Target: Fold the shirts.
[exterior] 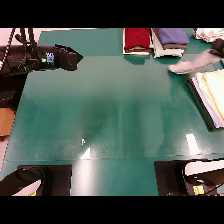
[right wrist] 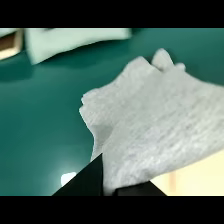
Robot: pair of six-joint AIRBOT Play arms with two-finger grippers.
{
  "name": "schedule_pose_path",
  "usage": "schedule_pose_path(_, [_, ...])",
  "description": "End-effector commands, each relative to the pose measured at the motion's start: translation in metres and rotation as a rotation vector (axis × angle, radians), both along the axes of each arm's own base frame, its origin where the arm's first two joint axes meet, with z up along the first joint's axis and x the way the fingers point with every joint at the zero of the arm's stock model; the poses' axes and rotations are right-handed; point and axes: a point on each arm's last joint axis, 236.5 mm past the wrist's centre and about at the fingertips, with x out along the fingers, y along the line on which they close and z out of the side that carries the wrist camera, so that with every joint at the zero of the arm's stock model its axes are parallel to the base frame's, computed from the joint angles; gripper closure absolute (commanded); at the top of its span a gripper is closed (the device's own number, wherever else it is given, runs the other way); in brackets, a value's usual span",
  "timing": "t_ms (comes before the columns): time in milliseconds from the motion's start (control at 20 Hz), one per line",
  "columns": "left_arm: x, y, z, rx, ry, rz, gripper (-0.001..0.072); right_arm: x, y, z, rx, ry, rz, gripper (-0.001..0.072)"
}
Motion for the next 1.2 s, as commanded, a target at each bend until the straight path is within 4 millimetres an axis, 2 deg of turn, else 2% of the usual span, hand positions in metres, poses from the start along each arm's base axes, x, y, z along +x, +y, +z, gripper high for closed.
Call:
schedule_pose_path(0, [-0.002,-0.004,0.001,-0.024,0.017,0.004,0.0683,-0.032,-0.074,0.006,-0.018,-0.017,-0.156,0.0699])
schedule_pose_path(150, [-0.002,-0.004,0.001,-0.026,0.019,0.005,0.0683,-0.035,-0.083,0.015,-0.033,-0.034,-0.169,0.0699])
schedule_pose_path(250, [-0.002,-0.004,0.000,-0.027,0.021,0.006,0.0682,-0.029,-0.083,0.045,-0.072,-0.096,-0.163,0.0699])
schedule_pose_path(400, [-0.003,-0.004,-0.001,-0.024,0.027,0.004,0.0683,-0.022,-0.077,0.107,-0.151,-0.213,-0.146,0.0699])
schedule_pose_path(500, [-0.005,-0.004,-0.005,-0.014,0.041,-0.002,0.0682,-0.027,-0.074,0.132,-0.182,-0.259,-0.151,0.0700])
schedule_pose_path(550, [-0.006,-0.004,-0.006,-0.009,0.047,-0.005,0.0682,-0.032,-0.073,0.135,-0.193,-0.267,-0.160,0.0700])
schedule_pose_path(650, [-0.008,-0.004,-0.008,-0.004,0.055,-0.008,0.0682,-0.050,-0.080,0.130,-0.249,-0.228,-0.194,0.0699])
schedule_pose_path(850, [-0.008,-0.003,-0.009,-0.001,0.057,-0.009,0.0682,-0.094,-0.087,0.099,-0.289,-0.093,-0.237,0.0699])
schedule_pose_path(950, [-0.010,-0.003,-0.011,0.006,0.068,-0.014,0.0682,-0.124,-0.090,0.075,-0.253,-0.021,-0.271,0.0700])
schedule_pose_path(1150, [-0.013,-0.003,-0.016,0.026,0.079,-0.025,0.0682,-0.197,-0.099,0.016,-0.193,0.147,-0.328,0.0699])
